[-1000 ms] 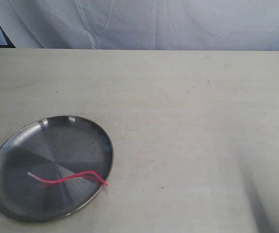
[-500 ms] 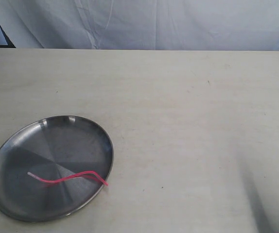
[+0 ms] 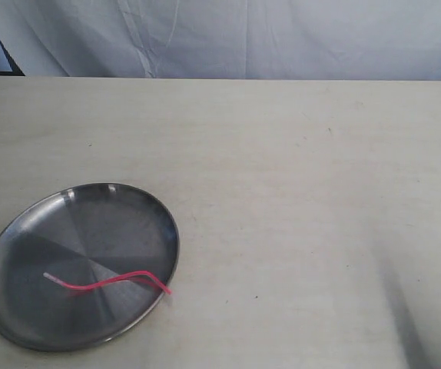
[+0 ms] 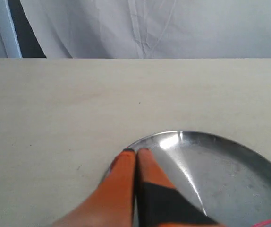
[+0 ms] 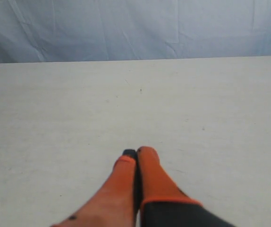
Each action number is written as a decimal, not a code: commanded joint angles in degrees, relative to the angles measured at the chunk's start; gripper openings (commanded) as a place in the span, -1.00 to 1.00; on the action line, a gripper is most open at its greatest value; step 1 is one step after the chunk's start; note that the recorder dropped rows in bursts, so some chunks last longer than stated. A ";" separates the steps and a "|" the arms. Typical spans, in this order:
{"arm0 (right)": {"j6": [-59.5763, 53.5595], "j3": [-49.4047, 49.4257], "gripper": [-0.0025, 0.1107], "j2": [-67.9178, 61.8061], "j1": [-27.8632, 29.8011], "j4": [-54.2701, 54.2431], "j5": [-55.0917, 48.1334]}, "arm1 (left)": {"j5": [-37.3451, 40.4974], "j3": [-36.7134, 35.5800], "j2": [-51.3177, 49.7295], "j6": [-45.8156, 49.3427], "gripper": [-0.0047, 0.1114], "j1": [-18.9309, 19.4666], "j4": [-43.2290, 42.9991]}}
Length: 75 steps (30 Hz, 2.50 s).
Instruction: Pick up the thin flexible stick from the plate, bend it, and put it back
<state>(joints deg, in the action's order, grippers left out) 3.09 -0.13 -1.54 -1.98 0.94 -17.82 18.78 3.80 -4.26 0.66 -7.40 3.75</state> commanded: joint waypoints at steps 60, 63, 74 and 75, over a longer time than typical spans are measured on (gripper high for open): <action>-0.07 0.13 -0.96 0.34 0.27 0.42 0.40 | -6.82 -3.80 4.26 -0.66 -0.92 0.42 0.07; -0.07 0.13 -0.96 0.34 0.27 0.42 0.40 | -6.82 -3.80 4.26 -0.66 -0.92 0.42 0.07; -0.07 0.13 -0.96 0.34 0.27 0.42 0.40 | -6.82 -3.80 4.26 -0.66 -0.92 0.42 0.07; -0.07 0.13 -0.96 0.34 0.27 0.42 0.40 | -6.80 -3.80 4.26 -0.66 -0.92 0.42 0.07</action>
